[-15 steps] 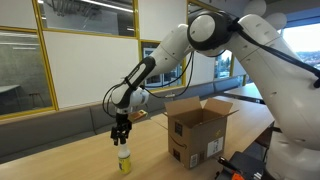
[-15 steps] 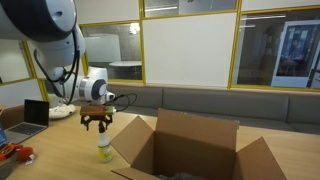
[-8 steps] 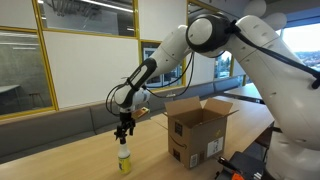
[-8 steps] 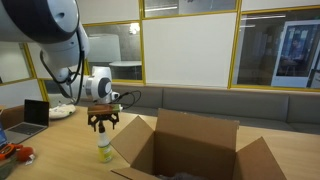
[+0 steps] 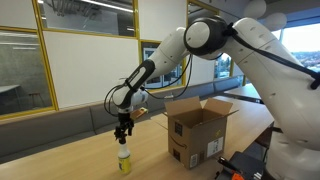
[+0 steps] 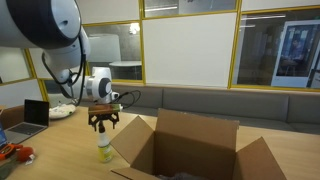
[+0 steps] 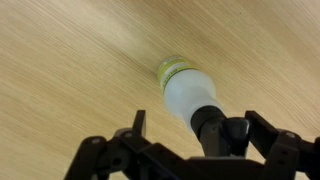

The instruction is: Put the white bottle in the box

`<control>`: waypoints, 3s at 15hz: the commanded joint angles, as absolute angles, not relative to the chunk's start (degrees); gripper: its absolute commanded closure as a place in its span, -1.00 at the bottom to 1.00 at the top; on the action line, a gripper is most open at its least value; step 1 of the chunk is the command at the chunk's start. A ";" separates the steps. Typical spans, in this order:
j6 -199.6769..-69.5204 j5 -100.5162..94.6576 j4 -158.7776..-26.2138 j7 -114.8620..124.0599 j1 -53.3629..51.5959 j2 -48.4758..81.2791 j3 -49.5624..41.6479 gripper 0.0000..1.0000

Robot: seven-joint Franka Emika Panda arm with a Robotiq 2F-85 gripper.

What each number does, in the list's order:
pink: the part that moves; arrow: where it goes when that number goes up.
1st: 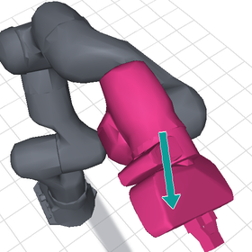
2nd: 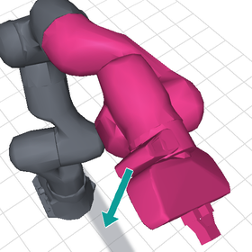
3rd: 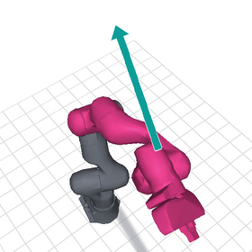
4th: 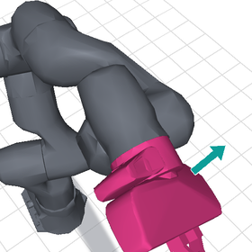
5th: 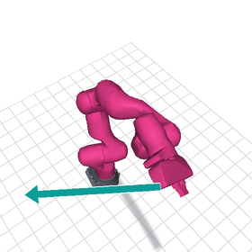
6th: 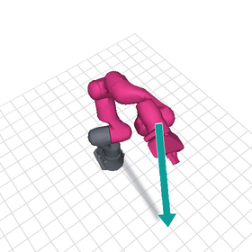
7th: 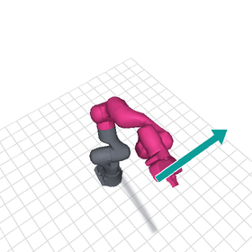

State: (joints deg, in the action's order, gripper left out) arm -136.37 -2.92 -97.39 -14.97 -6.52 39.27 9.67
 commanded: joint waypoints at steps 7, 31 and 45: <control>-134.98 -3.04 -93.07 -14.48 -7.30 41.99 9.52 -1.00; -134.99 -3.15 -92.76 -14.63 -7.44 42.44 9.62 0.62; -119.42 -1.25 -93.53 -11.57 -2.38 28.33 6.46 0.62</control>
State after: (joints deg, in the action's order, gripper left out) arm -122.56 -1.45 -91.83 -14.02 -2.63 35.03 8.24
